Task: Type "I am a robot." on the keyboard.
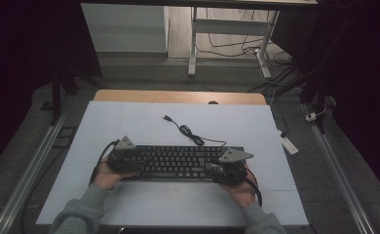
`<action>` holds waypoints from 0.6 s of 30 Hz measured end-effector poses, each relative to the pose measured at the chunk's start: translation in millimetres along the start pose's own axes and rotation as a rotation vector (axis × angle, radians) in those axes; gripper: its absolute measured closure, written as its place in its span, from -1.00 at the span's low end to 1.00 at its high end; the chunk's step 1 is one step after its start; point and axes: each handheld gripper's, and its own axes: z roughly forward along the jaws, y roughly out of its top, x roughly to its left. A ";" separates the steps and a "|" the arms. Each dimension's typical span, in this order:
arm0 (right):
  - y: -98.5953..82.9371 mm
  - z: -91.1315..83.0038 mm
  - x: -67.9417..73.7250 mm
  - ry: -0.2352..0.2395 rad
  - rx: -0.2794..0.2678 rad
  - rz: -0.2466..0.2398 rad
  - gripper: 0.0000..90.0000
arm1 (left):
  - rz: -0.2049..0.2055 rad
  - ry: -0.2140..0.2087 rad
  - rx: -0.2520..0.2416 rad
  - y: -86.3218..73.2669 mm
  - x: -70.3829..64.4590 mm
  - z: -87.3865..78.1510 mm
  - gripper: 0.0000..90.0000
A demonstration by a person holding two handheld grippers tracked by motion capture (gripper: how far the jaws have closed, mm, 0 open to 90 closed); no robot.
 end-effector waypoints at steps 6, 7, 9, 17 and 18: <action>-0.4 0.4 -0.6 -0.002 0.003 0.003 0.14 | 0.011 0.004 0.002 3.7 -0.1 6.8 0.48; -0.4 0.4 -0.6 -0.002 0.002 0.002 0.14 | 0.013 0.004 0.005 4.4 -0.3 7.9 0.58; -0.1 0.4 -0.4 0.000 -0.002 0.002 0.14 | 0.020 0.001 0.012 5.9 -0.9 10.4 0.82; -0.2 -0.7 -1.5 -0.003 -0.002 0.003 0.14 | 0.047 -0.014 0.044 10.1 -6.1 21.6 0.98; -0.3 -0.7 -1.6 -0.003 -0.001 0.003 0.14 | 0.046 -0.015 0.047 10.1 -6.4 23.1 0.98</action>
